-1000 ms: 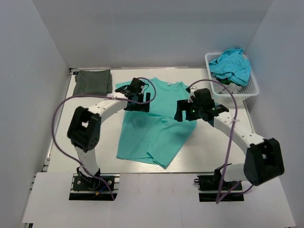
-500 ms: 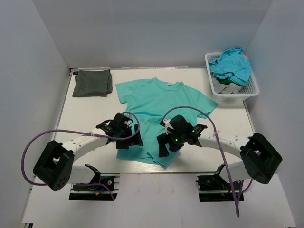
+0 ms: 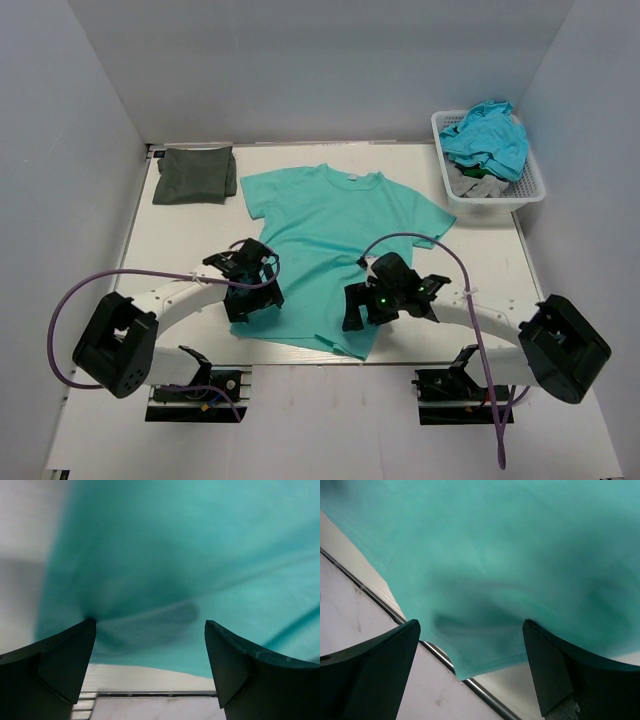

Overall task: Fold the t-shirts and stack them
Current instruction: Flatten out the tshirt

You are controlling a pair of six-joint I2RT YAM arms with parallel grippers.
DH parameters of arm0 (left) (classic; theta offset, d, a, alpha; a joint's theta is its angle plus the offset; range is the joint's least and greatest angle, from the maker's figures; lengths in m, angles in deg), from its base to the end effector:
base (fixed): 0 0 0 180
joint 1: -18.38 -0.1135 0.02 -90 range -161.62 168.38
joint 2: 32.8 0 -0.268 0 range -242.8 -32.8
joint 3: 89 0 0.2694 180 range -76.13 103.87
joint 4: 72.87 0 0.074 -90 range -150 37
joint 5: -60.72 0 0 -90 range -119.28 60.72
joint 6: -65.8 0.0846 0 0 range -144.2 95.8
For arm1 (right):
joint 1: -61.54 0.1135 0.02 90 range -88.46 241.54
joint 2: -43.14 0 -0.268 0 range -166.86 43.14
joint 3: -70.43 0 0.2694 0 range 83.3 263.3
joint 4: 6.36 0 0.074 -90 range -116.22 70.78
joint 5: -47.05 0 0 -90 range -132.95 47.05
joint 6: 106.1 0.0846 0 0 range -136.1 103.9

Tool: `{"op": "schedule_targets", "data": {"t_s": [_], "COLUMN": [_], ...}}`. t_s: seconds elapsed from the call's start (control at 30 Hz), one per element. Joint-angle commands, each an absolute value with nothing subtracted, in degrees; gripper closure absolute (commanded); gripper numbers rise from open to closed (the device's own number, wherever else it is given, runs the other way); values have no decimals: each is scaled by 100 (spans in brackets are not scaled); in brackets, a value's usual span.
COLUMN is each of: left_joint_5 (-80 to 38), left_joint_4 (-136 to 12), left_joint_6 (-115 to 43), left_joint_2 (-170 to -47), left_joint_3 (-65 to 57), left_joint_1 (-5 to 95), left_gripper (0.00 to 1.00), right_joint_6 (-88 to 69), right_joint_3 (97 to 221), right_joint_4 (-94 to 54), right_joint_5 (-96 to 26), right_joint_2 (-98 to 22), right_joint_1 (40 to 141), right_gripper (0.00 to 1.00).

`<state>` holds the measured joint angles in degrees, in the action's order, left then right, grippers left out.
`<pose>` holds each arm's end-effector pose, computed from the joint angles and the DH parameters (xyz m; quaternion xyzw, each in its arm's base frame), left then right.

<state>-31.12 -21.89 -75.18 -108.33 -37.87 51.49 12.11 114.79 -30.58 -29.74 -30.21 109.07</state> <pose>0.2012 -0.1279 0.1083 -0.1560 0.9794 -0.0734 0.1051 0.1697 0.2141 0.1145 -0.1940 0.9231 0.2786 0.1805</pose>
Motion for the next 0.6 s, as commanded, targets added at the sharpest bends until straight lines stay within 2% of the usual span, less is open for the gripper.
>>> {"op": "schedule_targets", "data": {"t_s": [0.0,0.2,0.27,0.47,0.57], "left_joint_5": [-4191,-4597,-4668,-4668,-4265], "left_joint_4": [-1114,-727,-727,-727,-1103], "left_joint_6": [-7975,-7948,-7887,-7580,-7263], "left_joint_2": [-10620,-10759,-10830,-10691,-10584], "left_joint_3": [-3518,-3105,-3026,-2691,-2691], "left_joint_1": [5064,5011,5011,5011,5011], "left_gripper": [0,0,0,0,0], "right_joint_6": [1852,2143,2109,2144,1766], "right_joint_3": [10835,11186,11414,12100,12364], "right_joint_4": [-4391,-5443,-6156,-6807,-6424], "right_joint_5": [-3303,-3766,-4503,-4848,-4657], "right_joint_2": [-3026,-2255,-2034,-1707,-1567], "right_joint_1": [10804,10742,10725,10760,10777], "right_gripper": [10,10,10,10,10]}}
